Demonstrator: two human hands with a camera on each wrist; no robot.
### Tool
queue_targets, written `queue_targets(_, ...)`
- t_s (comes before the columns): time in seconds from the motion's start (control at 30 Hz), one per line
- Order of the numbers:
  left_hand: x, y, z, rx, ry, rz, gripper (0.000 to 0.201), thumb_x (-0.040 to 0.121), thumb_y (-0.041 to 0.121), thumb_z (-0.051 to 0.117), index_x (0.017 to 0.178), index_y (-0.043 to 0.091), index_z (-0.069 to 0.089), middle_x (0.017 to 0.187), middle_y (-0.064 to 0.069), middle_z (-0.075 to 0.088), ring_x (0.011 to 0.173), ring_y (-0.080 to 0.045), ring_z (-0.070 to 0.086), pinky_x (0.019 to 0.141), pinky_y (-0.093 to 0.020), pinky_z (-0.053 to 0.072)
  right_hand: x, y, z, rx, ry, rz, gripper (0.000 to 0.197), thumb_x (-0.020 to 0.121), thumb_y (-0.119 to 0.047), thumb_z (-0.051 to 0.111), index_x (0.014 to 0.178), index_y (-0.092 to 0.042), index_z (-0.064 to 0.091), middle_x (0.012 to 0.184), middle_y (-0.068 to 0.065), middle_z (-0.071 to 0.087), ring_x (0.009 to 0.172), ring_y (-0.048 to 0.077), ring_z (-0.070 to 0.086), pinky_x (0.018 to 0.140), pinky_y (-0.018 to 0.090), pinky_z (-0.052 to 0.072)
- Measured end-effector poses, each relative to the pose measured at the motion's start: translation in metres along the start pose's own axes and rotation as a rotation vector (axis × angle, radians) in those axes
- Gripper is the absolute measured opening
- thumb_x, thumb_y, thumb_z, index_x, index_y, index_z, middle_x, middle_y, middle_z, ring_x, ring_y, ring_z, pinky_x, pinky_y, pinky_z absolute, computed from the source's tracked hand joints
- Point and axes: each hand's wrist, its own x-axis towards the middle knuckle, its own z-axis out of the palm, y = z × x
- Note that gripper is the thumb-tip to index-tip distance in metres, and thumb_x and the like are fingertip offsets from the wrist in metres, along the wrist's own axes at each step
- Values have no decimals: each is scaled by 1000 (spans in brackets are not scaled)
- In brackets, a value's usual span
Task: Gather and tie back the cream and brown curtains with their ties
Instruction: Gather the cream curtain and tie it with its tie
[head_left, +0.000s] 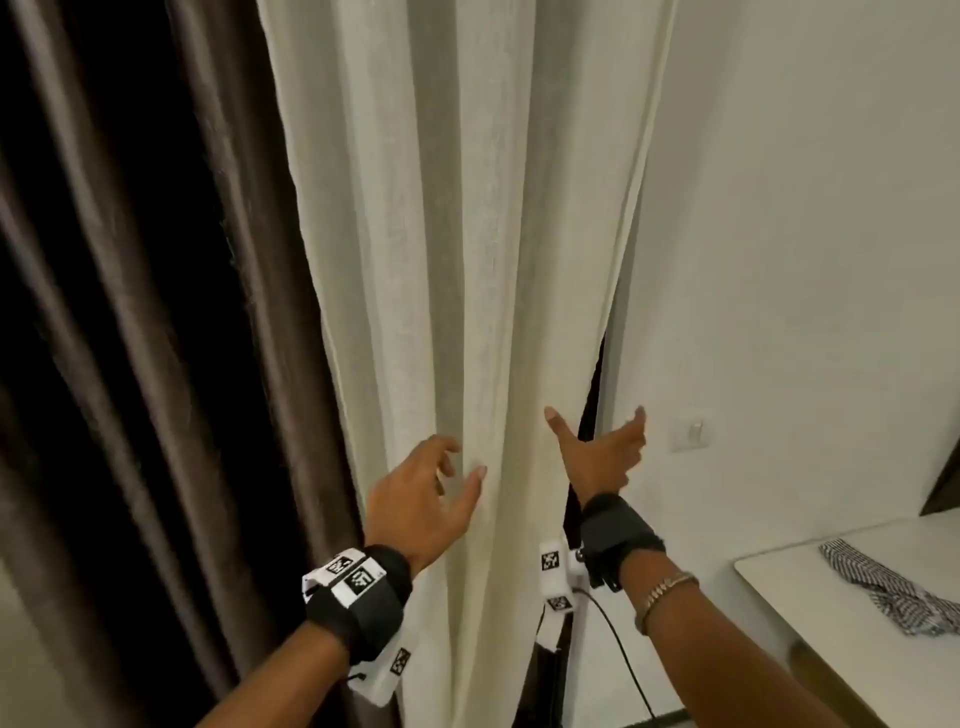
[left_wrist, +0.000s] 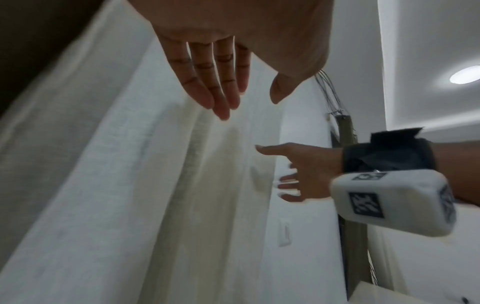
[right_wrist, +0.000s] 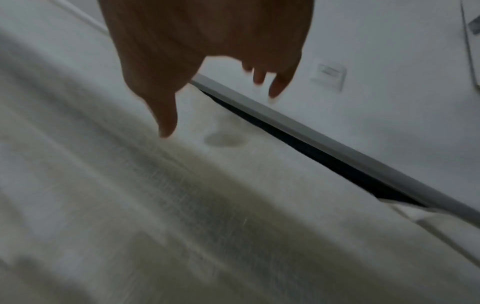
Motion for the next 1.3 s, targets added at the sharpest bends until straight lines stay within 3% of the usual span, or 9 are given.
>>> queue_targets(0.1,16,9,25,37,-19,55,68,91,74,53,144,33,40,125,13,60,89,-7,70,70,-35,63,0,-9,14,-192,-318,-299,31,98,-45,70,119,-22,68,109,-7,72,102,17,71,93,34,58)
queue_targets(0.2,33,-5,48,11,22,5,64,98,43,60,153,20,35,138,-2,53,103,-21,68,78,-34,60,-16,-11,23,-340,-322,-533,24,103,-44,57,97,-25,69,83,-10,65,73,8,62,67,29,55)
queue_targets(0.43,24,6,75,-47,-205,334,47,96,19,63,139,22,45,112,-2,67,76,-18,66,64,-24,52,-26,-28,30,28,-505,-426,60,98,-65,58,148,-31,50,137,-16,66,122,1,64,102,23,53)
queue_targets(0.6,29,-9,52,150,511,283,48,85,23,75,132,13,67,124,-13,65,115,-32,62,100,-43,50,19,-27,26,-47,-353,-392,42,112,-39,44,145,-17,58,109,-26,60,106,10,65,89,12,46)
queue_targets(0.7,36,-13,37,52,726,-92,70,85,29,81,143,5,51,139,-21,49,131,-34,44,112,-40,39,25,-18,27,-70,-377,-402,42,113,-38,41,133,-7,62,85,-27,54,81,5,61,95,36,56)
queue_targets(0.77,47,-13,42,-178,593,-247,61,91,24,75,143,4,49,134,-16,56,127,-29,53,107,-35,44,20,-17,34,-39,-451,-392,46,112,-43,39,140,-13,60,105,-21,63,101,9,65,106,37,52)
queue_targets(0.93,53,17,72,-93,169,105,26,98,16,63,123,14,55,110,-4,64,95,-19,65,81,-27,56,1,-23,44,106,-642,-425,64,97,-78,44,146,-38,51,132,-15,69,121,4,67,106,38,55)
queue_targets(1.13,36,1,71,-17,-99,168,61,95,45,65,151,29,48,162,3,40,153,-14,30,128,-40,26,8,-36,44,-75,-624,-486,77,83,-77,70,144,-35,49,124,-15,71,111,6,70,91,30,59)
queue_targets(1.3,23,-29,45,1,579,-13,54,83,19,76,135,13,65,141,-8,56,133,-28,51,111,-47,46,15,-30,41,-139,-481,-521,38,107,-34,54,137,-12,63,123,3,75,110,24,73,85,26,53)
